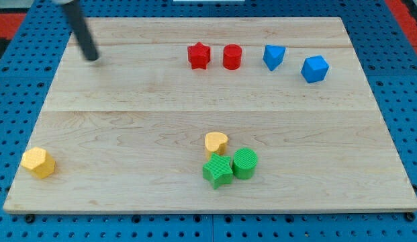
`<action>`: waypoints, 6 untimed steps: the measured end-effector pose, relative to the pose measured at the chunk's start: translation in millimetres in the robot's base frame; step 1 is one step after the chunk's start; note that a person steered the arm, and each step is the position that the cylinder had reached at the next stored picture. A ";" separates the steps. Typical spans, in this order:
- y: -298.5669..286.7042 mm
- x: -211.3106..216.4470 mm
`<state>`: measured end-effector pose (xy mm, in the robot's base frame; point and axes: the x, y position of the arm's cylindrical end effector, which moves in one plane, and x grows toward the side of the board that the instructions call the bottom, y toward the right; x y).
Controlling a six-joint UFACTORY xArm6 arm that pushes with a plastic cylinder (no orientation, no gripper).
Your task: Move the red circle to the bottom right side of the red star
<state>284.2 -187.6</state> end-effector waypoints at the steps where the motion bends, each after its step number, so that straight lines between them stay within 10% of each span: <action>1: 123.9 -46.6; 3: 218.5 -1.8; 6: 121.8 44.5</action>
